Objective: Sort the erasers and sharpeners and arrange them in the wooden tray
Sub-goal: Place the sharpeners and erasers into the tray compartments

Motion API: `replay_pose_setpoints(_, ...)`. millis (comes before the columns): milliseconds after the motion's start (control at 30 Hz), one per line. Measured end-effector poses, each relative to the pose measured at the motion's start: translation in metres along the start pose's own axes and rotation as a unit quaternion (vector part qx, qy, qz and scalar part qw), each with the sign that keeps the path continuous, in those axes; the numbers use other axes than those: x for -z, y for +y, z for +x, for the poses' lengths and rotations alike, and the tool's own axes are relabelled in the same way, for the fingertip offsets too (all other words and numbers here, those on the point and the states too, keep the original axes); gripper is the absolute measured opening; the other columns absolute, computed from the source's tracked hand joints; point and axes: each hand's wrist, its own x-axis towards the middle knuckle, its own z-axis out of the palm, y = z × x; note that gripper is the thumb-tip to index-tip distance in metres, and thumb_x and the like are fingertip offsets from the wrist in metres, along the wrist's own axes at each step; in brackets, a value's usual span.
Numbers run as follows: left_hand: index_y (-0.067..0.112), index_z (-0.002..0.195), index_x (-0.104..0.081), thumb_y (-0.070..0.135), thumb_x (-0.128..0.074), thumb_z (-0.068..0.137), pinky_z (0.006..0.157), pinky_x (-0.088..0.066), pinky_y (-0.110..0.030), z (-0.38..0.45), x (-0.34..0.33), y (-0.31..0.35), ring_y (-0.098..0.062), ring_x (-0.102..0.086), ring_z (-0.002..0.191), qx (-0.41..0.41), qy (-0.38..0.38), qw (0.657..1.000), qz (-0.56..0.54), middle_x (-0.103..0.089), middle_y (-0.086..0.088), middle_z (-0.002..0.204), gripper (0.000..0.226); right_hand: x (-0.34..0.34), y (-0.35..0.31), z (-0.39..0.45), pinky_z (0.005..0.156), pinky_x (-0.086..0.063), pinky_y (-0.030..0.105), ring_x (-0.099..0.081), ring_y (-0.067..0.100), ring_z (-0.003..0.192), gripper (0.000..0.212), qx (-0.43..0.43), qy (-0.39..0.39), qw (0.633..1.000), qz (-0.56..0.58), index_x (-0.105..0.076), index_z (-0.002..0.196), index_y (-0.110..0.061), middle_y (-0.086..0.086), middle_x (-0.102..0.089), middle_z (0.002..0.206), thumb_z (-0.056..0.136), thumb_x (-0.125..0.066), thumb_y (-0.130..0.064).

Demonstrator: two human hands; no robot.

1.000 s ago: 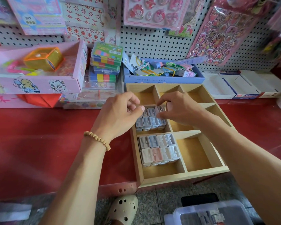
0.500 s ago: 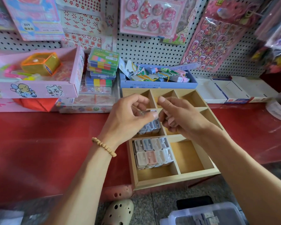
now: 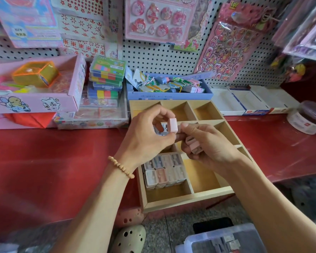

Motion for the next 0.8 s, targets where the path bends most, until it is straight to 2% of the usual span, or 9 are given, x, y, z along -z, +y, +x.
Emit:
replay_pose_setpoints(67,0.019,0.09,-0.065,0.007,-0.081,0.071,0.067,-0.049,-0.019,0.0,-0.002,0.0,-0.005,-0.063,0.073,-0.002,-0.008,1.0,-0.006,-0.068,0.007,0.083,0.027,-0.001,-0.001,-0.003,0.042,-0.023,0.021,-0.042,0.014,0.051,0.033,0.002,-0.007,1.0,-0.019,-0.067,0.086,-0.003,0.019,-0.058,0.08,0.079,-0.067,-0.035)
replay_pose_setpoints(133,0.019,0.09,-0.066,0.008,-0.081,0.072,0.071,-0.052,-0.023,0.0,-0.003,0.0,-0.005,-0.066,0.077,-0.011,-0.018,1.0,-0.007,-0.069,0.01,0.084,0.026,-0.005,-0.003,-0.005,0.042,-0.024,0.02,-0.043,0.011,0.049,0.031,0.01,-0.006,0.999,-0.042,-0.067,0.082,-0.007,0.009,-0.057,0.071,0.076,-0.069,-0.037)
replay_pose_setpoints(233,0.022,0.097,-0.07,0.012,-0.083,0.072,0.078,-0.05,-0.017,0.0,-0.004,-0.001,-0.003,-0.066,0.086,-0.028,-0.024,0.999,0.02,-0.071,0.013,0.09,0.03,-0.008,-0.008,-0.003,0.042,-0.025,0.02,-0.042,0.011,0.049,0.029,0.0,0.044,0.996,-0.078,-0.066,0.083,-0.009,0.0,-0.057,0.061,0.092,-0.063,-0.037)
replay_pose_setpoints(333,0.025,0.098,-0.072,0.015,-0.081,0.073,0.075,-0.044,-0.01,0.001,-0.002,-0.004,-0.004,-0.063,0.084,-0.013,-0.005,0.998,0.064,-0.07,0.014,0.091,0.028,0.002,-0.009,0.005,0.039,-0.03,0.019,-0.044,0.014,0.05,0.043,-0.054,0.141,0.988,0.029,-0.064,0.084,-0.009,0.005,-0.057,0.06,0.103,-0.047,-0.044)
replay_pose_setpoints(433,0.028,0.096,-0.072,0.014,-0.081,0.071,0.075,-0.041,-0.007,0.004,0.004,-0.009,0.001,-0.06,0.08,0.006,0.015,0.996,0.09,-0.065,0.015,0.093,0.03,0.011,-0.01,0.009,0.039,-0.038,0.018,-0.049,0.017,0.054,0.047,-0.083,0.172,0.965,0.18,-0.059,0.085,-0.007,0.009,-0.055,0.065,0.105,-0.036,-0.043)
replay_pose_setpoints(500,0.027,0.096,-0.072,0.012,-0.082,0.07,0.071,-0.039,-0.003,0.005,0.009,-0.012,0.006,-0.057,0.075,0.026,0.022,0.995,0.09,-0.06,0.016,0.091,0.031,0.013,-0.009,0.01,0.043,-0.043,0.019,-0.052,0.019,0.057,0.034,-0.081,0.169,0.955,0.232,-0.057,0.087,-0.006,0.011,-0.053,0.07,0.102,-0.041,-0.032)
replay_pose_setpoints(567,0.025,0.094,-0.07,0.01,-0.081,0.071,0.066,-0.039,-0.003,0.007,0.013,-0.015,0.003,-0.056,0.073,0.043,0.033,0.994,0.097,-0.062,0.016,0.087,0.029,0.013,-0.006,0.011,0.046,-0.044,0.021,-0.053,0.019,0.06,0.013,-0.075,0.166,0.954,0.238,-0.056,0.092,-0.005,0.011,-0.051,0.075,0.092,-0.045,-0.012)
replay_pose_setpoints(700,0.025,0.091,-0.066,0.012,-0.079,0.071,0.062,-0.041,-0.006,0.01,0.019,-0.021,-0.004,-0.058,0.078,0.072,0.022,0.986,0.145,-0.063,0.017,0.088,0.027,0.013,0.003,0.01,0.055,-0.046,0.023,-0.055,0.019,0.07,0.034,-0.055,0.161,0.97,0.177,-0.057,0.099,0.0,0.013,-0.051,0.086,0.082,-0.034,0.017)
replay_pose_setpoints(800,0.026,0.092,-0.066,0.017,-0.079,0.073,0.065,-0.042,-0.017,0.014,0.018,-0.026,-0.004,-0.054,0.078,0.071,0.007,0.98,0.186,-0.062,0.015,0.091,0.025,0.015,0.004,0.009,0.057,-0.054,0.025,-0.064,0.022,0.07,0.033,-0.032,0.142,0.978,0.152,-0.057,0.107,0.001,0.019,-0.057,0.093,0.089,-0.037,0.019)
